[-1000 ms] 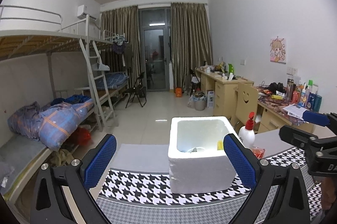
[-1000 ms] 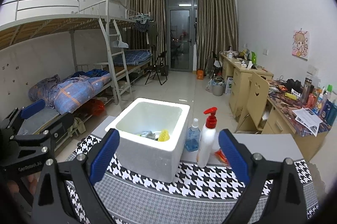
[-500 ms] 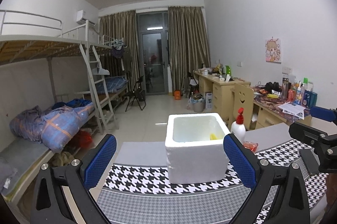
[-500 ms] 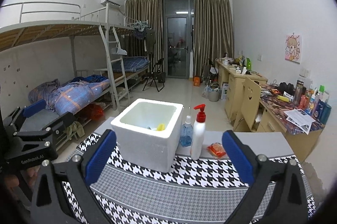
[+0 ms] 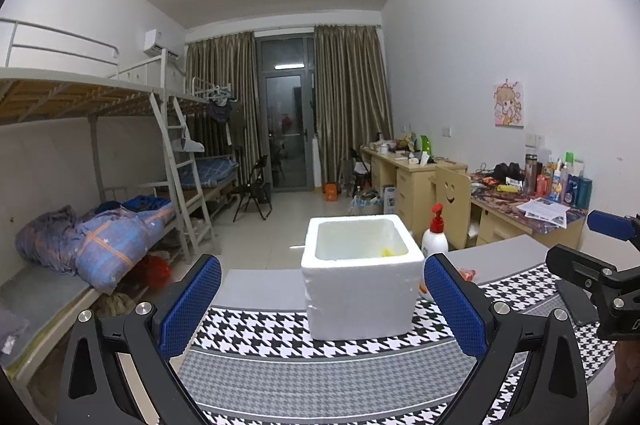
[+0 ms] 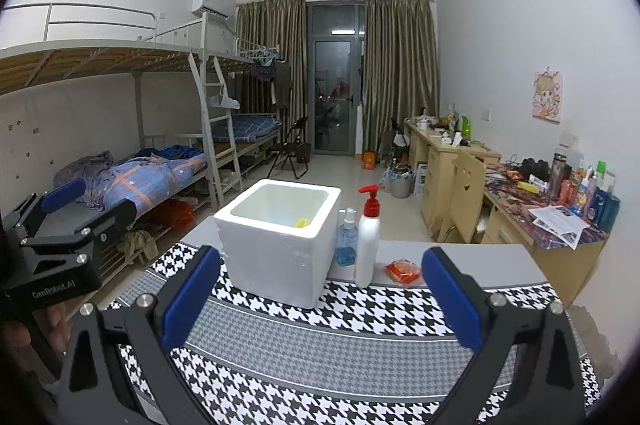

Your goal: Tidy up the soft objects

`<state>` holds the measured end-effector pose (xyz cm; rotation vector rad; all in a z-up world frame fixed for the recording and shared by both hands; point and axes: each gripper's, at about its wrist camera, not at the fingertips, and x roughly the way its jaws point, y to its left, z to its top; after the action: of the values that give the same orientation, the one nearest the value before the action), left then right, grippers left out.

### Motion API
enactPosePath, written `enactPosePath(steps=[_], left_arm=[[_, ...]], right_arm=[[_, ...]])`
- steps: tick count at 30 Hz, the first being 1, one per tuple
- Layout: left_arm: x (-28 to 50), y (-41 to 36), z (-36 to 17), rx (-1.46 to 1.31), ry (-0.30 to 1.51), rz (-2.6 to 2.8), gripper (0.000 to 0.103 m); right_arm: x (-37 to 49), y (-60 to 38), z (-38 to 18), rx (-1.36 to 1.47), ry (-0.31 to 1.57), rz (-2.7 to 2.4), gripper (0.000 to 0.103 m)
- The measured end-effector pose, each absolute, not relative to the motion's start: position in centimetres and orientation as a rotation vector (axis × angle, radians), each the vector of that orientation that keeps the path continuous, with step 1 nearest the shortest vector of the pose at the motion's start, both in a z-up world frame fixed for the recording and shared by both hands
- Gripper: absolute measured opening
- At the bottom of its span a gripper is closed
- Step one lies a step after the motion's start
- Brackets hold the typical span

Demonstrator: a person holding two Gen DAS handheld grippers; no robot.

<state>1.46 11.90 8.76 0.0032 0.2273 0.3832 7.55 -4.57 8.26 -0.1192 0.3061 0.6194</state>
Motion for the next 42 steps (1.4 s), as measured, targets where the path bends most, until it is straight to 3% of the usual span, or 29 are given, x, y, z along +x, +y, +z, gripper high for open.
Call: enactPosePath(steps=[42], left_arm=[[0.6, 9.7, 0.3, 0.007, 0.253, 0.349, 0.102]], right_arm=[[6.4, -7.4, -0.1, -0.069, 0.258, 0.547, 0.102]])
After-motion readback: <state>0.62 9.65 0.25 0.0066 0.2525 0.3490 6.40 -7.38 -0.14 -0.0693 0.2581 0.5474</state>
